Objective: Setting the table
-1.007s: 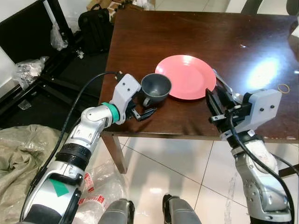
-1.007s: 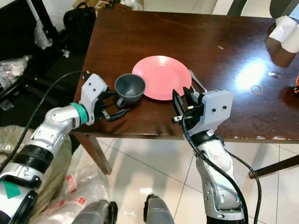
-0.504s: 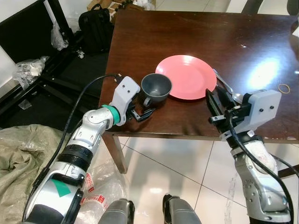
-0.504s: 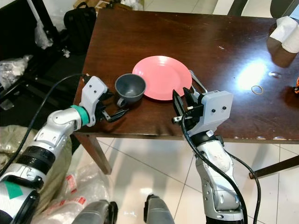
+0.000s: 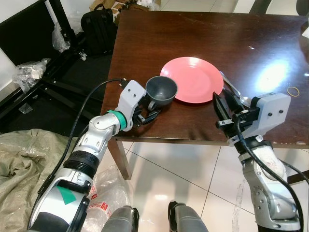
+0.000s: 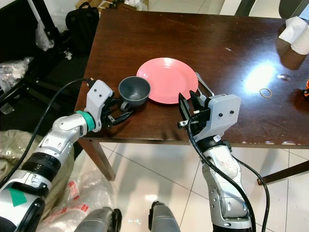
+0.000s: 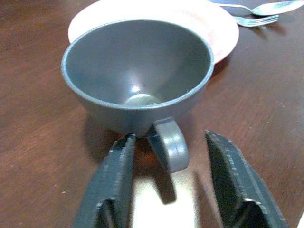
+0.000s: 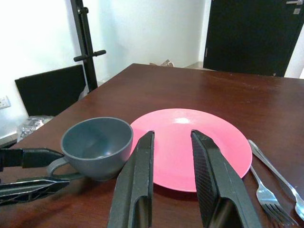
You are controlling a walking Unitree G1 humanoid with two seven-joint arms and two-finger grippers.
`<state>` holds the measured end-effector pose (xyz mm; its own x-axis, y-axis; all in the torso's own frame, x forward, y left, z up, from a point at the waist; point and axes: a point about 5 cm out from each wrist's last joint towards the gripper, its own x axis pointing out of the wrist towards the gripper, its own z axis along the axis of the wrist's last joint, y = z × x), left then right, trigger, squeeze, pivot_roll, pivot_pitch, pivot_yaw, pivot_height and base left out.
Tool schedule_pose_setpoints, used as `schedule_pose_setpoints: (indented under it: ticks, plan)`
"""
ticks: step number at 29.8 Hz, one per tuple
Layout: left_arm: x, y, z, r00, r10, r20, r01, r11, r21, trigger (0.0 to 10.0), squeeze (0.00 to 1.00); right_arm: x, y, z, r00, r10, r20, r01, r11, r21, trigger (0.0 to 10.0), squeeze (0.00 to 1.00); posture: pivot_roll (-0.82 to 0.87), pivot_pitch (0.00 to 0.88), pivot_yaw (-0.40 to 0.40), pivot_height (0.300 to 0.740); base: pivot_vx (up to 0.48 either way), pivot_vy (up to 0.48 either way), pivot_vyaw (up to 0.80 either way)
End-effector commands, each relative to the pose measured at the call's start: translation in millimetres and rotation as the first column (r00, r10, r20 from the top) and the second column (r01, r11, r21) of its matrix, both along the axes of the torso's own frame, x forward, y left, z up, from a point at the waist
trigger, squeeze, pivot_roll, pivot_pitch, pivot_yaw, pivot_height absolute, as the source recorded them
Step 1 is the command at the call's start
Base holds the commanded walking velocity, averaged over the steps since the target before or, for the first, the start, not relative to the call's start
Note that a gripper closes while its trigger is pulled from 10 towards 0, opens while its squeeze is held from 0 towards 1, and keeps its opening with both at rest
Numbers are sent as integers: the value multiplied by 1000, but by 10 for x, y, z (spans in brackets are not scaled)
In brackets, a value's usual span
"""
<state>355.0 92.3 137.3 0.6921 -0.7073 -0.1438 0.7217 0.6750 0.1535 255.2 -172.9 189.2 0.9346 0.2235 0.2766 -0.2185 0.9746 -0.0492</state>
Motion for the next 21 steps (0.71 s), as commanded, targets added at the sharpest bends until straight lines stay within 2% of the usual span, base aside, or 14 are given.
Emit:
schedule_pose_setpoints:
  ticks: [1, 15, 20, 21]
  plan:
    - [-26, 18, -94, 1000, 10, -25, -9, 1000, 12, 0, 0, -5, -15, -47, 1000, -6, -16, 6, 1000, 8, 10000, 0, 9, 75, 69, 740, 0, 0, 0]
    - [-10, 37, -99, 999, 33, -22, -33, 999, 7, 0, 0, 0, -11, -51, 1000, -4, -16, 4, 1000, 7, 10000, 0, 9, 67, 69, 740, 0, 0, 0]
    - [-9, 68, -86, 999, 35, -17, -35, 999, 9, 0, 0, -1, -12, -53, 1000, -5, -16, 5, 1000, 8, 10000, 0, 11, 64, 71, 740, 0, 0, 0]
    - [-10, 123, -70, 999, 40, -10, -40, 999, 13, 0, 0, -3, -13, -58, 1000, -6, -17, 6, 1000, 9, 10000, 0, 17, 62, 70, 740, 0, 0, 0]
